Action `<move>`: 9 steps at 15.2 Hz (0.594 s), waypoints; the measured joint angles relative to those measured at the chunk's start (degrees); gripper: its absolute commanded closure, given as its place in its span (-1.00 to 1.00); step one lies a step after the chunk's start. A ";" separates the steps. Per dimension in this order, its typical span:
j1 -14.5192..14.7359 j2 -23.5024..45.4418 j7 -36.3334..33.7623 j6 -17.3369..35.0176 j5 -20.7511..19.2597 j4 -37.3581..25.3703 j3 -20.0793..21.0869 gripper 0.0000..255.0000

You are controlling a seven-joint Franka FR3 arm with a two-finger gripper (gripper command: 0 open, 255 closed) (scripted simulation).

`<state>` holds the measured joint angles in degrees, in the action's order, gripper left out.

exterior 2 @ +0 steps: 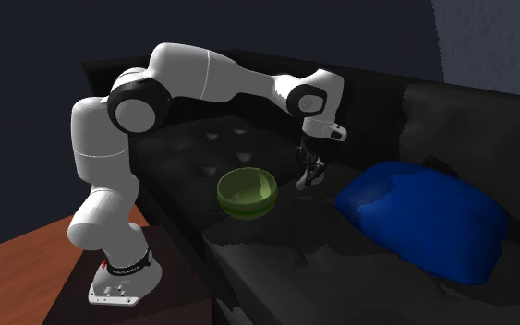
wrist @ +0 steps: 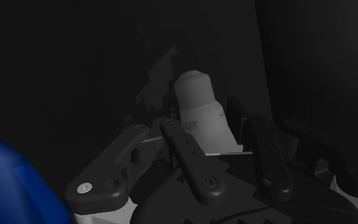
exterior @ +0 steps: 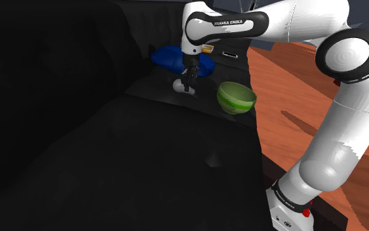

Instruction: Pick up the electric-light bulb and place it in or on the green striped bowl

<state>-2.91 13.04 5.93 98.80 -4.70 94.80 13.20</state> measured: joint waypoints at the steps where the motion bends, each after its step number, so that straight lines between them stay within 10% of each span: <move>1: 0.00 0.00 0.00 0.00 0.00 0.00 0.00 1.00; 9: 0.09 -0.33 0.22 -4.51 0.13 -4.21 0.08 1.00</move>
<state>-2.81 12.70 6.15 94.29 -4.57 90.58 13.28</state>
